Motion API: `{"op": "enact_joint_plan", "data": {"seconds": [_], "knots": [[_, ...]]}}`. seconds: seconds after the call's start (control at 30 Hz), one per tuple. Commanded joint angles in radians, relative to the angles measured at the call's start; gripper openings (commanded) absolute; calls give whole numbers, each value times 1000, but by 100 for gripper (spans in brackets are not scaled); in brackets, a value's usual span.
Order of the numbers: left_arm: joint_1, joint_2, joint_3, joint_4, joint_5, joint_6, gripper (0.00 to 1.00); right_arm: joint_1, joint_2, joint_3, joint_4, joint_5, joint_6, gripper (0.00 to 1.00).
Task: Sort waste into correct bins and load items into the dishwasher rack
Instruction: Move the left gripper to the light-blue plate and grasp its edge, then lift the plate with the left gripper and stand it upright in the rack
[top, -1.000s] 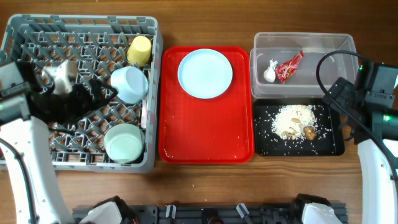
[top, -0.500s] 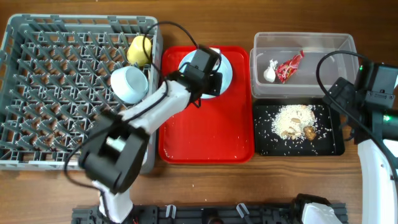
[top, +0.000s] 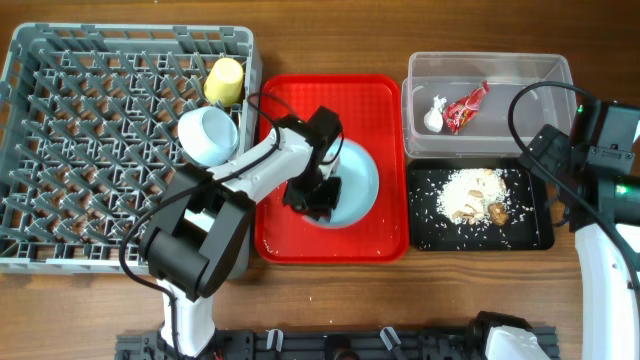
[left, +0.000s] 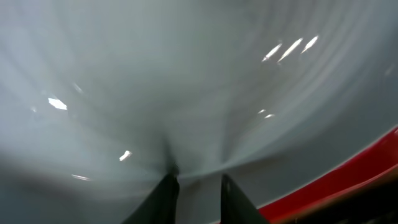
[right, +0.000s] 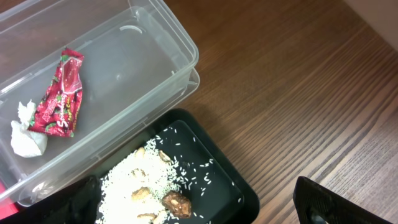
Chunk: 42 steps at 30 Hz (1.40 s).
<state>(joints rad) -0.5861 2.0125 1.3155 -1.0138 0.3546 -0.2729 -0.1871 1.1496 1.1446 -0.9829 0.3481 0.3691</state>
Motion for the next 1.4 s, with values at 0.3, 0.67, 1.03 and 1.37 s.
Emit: {"op": "enact_joint_plan", "data": {"seconds": [0.3,0.67,1.03,1.37], "knots": [[76,-118,96,-38,-290,-61,49,-1,-8,9,2,8,-2,100],[150,-118,-57,169,-289,-61,40,-1,-8,9,3,8,-2,100],[150,-118,-163,320,-248,-61,4,-1,-8,9,3,8,-2,100],[222,-434,132,64,-336,117,4,-1,-8,9,3,8,-2,100]]}}
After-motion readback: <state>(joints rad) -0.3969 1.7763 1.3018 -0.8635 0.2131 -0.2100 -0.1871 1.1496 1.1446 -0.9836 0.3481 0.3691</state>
